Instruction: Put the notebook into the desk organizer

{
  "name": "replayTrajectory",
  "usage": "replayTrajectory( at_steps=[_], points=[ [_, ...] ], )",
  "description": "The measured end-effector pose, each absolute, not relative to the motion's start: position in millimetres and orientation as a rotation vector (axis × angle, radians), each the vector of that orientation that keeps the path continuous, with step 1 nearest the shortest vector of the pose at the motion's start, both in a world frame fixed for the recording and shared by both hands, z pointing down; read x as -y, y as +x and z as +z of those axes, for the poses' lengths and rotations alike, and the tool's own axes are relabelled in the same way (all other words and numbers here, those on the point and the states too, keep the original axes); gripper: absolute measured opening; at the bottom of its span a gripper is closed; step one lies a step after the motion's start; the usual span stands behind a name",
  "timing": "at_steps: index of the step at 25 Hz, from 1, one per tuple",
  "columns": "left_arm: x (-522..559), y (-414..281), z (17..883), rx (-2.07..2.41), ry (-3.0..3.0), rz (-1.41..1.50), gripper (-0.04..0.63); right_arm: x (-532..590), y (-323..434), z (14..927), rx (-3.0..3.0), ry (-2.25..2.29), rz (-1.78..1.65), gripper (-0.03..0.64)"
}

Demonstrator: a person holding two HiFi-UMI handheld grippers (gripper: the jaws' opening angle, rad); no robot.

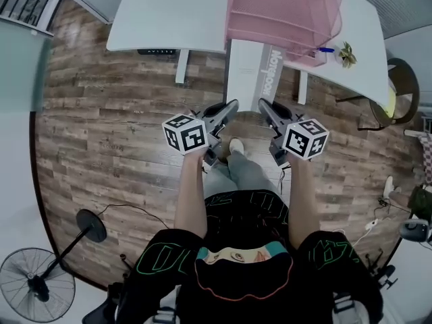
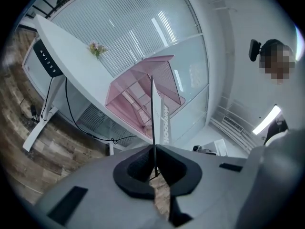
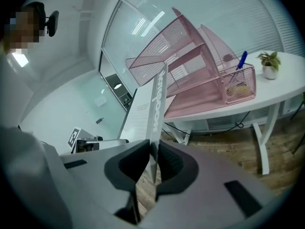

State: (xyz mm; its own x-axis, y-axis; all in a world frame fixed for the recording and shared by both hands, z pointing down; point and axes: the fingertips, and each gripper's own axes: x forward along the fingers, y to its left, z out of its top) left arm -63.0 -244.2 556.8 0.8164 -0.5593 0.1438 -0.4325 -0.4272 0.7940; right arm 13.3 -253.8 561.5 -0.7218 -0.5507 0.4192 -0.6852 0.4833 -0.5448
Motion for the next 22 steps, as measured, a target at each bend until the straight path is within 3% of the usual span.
replayTrajectory(
  at_steps=[22],
  points=[
    [295,-51,554,0.672,1.943,-0.315,0.009,301,34,558,2.500,1.181,1.109,0.070]
  ],
)
